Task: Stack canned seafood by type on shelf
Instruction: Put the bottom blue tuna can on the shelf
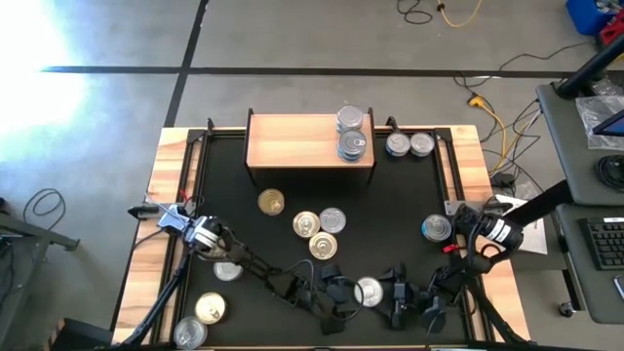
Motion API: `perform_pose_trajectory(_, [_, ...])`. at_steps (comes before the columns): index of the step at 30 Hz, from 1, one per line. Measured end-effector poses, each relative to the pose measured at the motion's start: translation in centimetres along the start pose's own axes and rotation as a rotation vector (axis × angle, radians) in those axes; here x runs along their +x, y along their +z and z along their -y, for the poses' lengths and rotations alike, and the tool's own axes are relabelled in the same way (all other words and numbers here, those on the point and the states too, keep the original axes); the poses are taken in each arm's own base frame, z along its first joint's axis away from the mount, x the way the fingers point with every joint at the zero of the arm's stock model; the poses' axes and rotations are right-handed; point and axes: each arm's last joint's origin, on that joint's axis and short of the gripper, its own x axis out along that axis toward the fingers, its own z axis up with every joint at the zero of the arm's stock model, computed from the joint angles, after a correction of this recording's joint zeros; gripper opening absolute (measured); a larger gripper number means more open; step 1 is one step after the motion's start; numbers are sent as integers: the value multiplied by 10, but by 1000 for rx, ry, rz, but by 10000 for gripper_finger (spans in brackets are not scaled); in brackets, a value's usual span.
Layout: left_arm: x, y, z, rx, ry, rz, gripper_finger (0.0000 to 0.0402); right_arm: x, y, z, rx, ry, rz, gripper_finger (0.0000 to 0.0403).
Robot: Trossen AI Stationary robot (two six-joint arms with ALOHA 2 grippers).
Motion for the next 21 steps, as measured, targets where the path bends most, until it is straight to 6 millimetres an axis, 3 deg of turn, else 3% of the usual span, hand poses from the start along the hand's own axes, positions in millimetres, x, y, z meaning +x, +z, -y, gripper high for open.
perform_pose_trajectory(21, [4, 3, -8, 53, 34, -2, 359, 8, 0, 4, 1, 1, -9, 382])
